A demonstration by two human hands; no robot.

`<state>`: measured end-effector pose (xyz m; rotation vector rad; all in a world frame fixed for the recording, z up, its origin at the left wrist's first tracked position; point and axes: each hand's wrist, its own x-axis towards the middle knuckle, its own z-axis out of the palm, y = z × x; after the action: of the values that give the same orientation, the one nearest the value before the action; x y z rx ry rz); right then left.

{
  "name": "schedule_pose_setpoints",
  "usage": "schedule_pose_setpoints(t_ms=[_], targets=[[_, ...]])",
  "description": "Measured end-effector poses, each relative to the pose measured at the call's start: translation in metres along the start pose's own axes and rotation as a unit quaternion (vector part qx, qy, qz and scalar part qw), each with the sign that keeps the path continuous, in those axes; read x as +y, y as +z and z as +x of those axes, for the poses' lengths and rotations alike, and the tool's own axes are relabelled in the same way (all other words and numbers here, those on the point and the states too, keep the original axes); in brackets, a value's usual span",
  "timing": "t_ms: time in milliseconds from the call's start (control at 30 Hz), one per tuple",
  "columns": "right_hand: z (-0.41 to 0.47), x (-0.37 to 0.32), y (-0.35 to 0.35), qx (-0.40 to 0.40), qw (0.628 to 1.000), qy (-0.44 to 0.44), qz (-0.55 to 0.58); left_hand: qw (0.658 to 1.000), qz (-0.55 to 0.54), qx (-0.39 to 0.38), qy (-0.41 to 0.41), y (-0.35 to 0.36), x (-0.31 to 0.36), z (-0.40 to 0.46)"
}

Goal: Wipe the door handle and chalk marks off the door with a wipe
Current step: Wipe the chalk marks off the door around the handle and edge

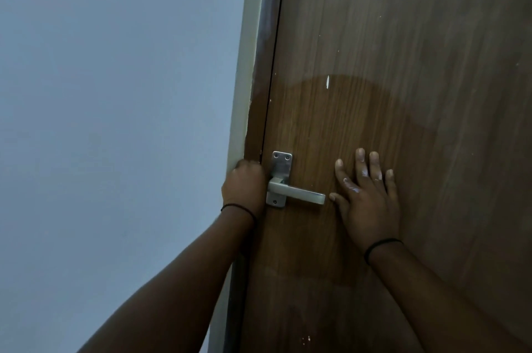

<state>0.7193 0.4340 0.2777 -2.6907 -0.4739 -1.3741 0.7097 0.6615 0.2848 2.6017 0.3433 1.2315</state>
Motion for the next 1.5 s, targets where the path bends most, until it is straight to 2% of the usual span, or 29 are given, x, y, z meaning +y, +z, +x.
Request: schedule_pose_setpoints(t_ms=[100,267,567,667,767,833,1033,1167,1233,1333,1400,1500], targets=[[0.0,0.0,0.001,0.002,1.0,-0.001,-0.007,1.0,-0.017,-0.018,-0.016,0.016,-0.008,-0.02],[0.0,0.002,0.004,0.009,1.0,-0.005,-0.01,0.997,-0.064,0.012,-0.041,0.021,-0.011,-0.018],[0.0,0.004,0.01,0.031,0.999,-0.008,-0.02,0.961,-0.214,0.173,0.038,-0.016,0.012,0.032],[0.0,0.004,0.01,0.042,0.999,-0.015,-0.008,0.956,-0.206,0.2,0.065,-0.036,0.024,0.062],[0.001,0.004,0.01,0.045,0.999,-0.014,-0.005,0.958,-0.196,0.188,0.087,-0.04,0.024,0.07],[0.0,0.002,0.009,0.04,0.999,-0.009,-0.012,0.961,-0.21,0.151,0.094,-0.03,0.017,0.057],[0.0,-0.002,0.001,0.013,1.0,0.001,-0.008,0.985,-0.164,0.061,0.005,-0.007,0.004,0.023],[0.0,-0.005,-0.009,-0.02,1.0,0.004,-0.016,0.978,-0.193,0.063,-0.05,-0.013,0.006,0.02],[0.004,-0.008,-0.017,-0.017,1.0,0.013,0.011,0.965,-0.23,0.105,-0.073,-0.016,0.008,0.014],[0.01,-0.021,-0.036,0.062,0.984,0.005,0.164,0.942,-0.303,0.129,-0.072,-0.028,0.013,0.007],[0.018,-0.038,-0.048,0.096,0.966,-0.036,0.239,0.917,-0.385,0.078,-0.072,-0.038,0.015,0.009],[0.031,-0.065,-0.061,-0.003,0.951,-0.065,0.301,0.815,-0.562,-0.094,-0.104,-0.059,0.019,0.015]])
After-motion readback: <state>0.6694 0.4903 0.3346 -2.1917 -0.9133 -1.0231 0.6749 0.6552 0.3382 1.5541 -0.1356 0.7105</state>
